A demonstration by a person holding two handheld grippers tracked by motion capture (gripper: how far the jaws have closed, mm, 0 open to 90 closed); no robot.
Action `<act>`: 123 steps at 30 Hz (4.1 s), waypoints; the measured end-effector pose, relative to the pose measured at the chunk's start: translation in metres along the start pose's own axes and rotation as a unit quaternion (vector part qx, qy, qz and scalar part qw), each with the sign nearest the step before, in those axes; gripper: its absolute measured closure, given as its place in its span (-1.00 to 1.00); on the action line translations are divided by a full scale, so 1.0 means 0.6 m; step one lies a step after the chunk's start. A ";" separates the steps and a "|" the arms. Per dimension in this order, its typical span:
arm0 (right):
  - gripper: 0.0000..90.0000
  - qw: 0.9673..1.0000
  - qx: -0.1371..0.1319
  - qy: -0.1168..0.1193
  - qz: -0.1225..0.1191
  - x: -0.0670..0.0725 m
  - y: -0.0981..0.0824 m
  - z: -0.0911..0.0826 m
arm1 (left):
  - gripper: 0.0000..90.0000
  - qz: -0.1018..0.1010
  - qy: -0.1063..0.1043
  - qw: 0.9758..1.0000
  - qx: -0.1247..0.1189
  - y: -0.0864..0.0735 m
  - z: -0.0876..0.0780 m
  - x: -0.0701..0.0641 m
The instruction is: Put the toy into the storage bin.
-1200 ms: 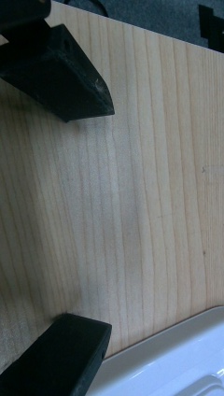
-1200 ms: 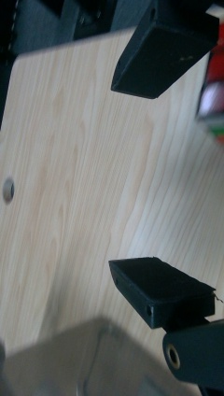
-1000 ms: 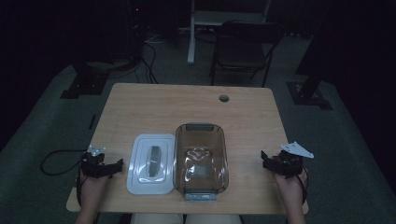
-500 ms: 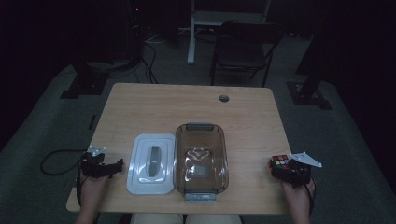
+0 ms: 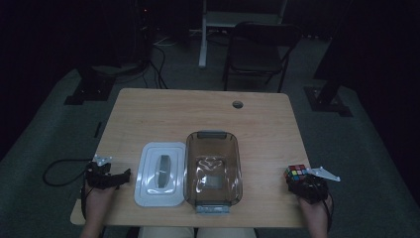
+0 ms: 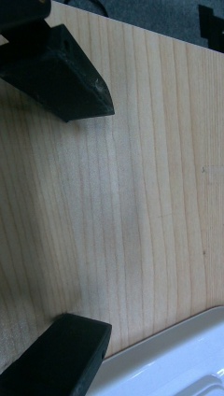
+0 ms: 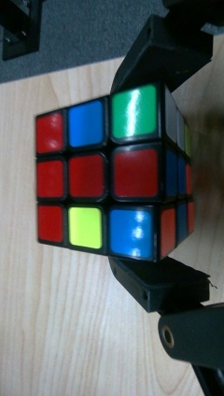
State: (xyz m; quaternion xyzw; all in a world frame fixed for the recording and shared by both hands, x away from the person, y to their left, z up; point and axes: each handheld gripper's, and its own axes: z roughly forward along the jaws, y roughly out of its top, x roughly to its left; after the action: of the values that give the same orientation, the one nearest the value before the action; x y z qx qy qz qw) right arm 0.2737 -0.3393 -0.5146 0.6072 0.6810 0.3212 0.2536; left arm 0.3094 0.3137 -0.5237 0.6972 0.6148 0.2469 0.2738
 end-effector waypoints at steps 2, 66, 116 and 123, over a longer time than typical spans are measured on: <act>-0.48 1.000 0.002 0.001 -0.002 0.001 -0.002 0.003 | -0.97 0.000 0.000 1.000 0.000 0.000 0.000 0.000; -0.25 0.927 -0.103 0.258 -0.251 0.230 0.189 -0.153 | -0.97 0.000 0.000 1.000 0.000 0.000 0.000 0.000; -0.25 0.834 0.126 0.313 -0.436 0.403 0.181 -0.046 | -0.97 0.003 -0.002 1.000 0.000 0.000 0.000 0.001; -0.26 0.828 0.147 0.310 -0.444 0.418 0.189 -0.029 | -0.97 0.007 -0.004 1.000 0.000 0.000 0.000 0.001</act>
State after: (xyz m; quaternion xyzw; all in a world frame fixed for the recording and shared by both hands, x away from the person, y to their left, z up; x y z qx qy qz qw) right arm 0.3026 -0.0868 -0.4075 0.1375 0.9592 0.2416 0.0521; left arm 0.3093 0.3141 -0.5238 0.7023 0.6090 0.2457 0.2746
